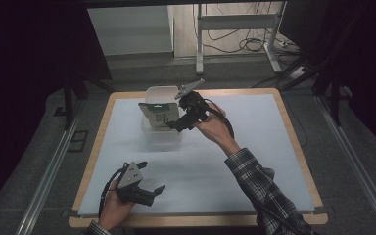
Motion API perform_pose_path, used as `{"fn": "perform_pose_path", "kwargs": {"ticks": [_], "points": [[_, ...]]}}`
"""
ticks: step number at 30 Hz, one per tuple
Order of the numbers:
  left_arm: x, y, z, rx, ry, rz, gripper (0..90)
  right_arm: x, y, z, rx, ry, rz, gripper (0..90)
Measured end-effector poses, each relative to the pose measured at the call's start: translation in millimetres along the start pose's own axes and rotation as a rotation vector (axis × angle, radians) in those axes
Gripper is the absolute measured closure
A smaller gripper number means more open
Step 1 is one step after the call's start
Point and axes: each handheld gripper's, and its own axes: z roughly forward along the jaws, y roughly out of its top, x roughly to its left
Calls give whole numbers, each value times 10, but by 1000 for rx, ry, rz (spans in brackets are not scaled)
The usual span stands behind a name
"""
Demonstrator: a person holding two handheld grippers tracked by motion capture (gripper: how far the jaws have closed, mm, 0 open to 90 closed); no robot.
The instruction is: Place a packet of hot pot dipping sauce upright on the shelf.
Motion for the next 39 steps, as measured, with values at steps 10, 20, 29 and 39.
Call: {"fn": "perform_pose_path", "kwargs": {"ticks": [10,20,29,39], "points": [[-3,-2,5,2,-1,-1,0,8,-122,-86,-4,1,16,2],[-11,0,7,4,-2,9,0,11,-248,-177,-8,7,44,0],[-12,-2,11,4,-2,13,0,30,-364,-260,-12,8,71,0],[-17,-3,11,2,-5,14,0,103,-466,-334,11,-10,56,0]]}}
